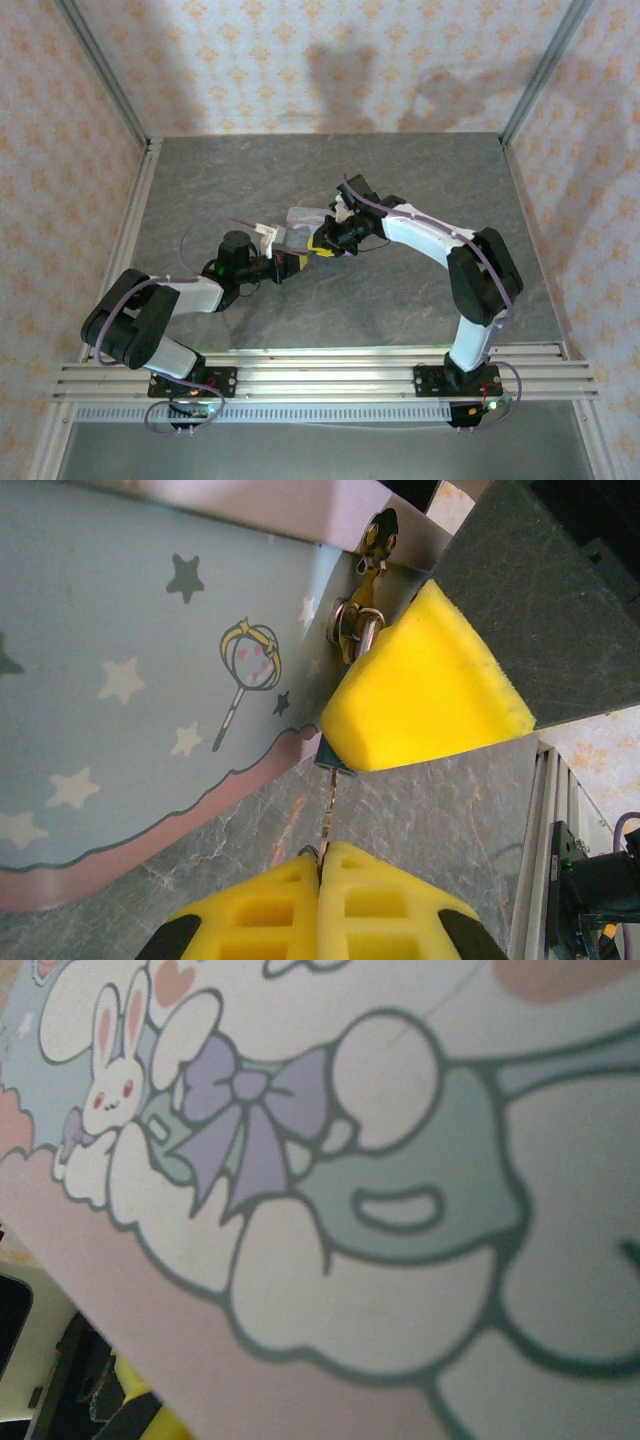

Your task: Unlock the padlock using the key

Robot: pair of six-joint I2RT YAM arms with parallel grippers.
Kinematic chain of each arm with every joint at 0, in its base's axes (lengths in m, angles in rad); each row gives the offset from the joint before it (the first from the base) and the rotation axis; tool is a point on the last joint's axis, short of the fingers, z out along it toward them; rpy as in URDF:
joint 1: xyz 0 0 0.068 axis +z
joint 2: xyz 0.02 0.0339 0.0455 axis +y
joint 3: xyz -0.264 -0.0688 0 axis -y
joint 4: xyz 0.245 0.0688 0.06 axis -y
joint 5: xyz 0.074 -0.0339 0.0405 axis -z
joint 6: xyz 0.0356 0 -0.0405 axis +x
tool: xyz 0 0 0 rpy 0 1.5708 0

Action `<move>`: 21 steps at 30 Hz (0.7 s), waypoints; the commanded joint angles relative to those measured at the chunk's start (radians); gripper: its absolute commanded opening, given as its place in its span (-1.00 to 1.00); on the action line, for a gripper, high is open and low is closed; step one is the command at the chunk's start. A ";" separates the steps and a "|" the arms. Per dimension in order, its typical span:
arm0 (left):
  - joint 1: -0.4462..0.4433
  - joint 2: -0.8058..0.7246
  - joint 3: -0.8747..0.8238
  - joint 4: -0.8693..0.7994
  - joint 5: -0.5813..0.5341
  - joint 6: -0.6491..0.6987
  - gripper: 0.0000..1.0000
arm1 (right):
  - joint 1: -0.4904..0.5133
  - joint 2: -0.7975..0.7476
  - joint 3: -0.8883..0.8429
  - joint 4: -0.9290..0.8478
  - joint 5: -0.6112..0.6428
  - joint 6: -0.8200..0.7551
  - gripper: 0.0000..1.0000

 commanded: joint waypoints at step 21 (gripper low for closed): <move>-0.007 0.030 0.021 0.047 -0.013 -0.003 -1.00 | -0.007 -0.046 -0.013 0.047 -0.020 0.017 -1.00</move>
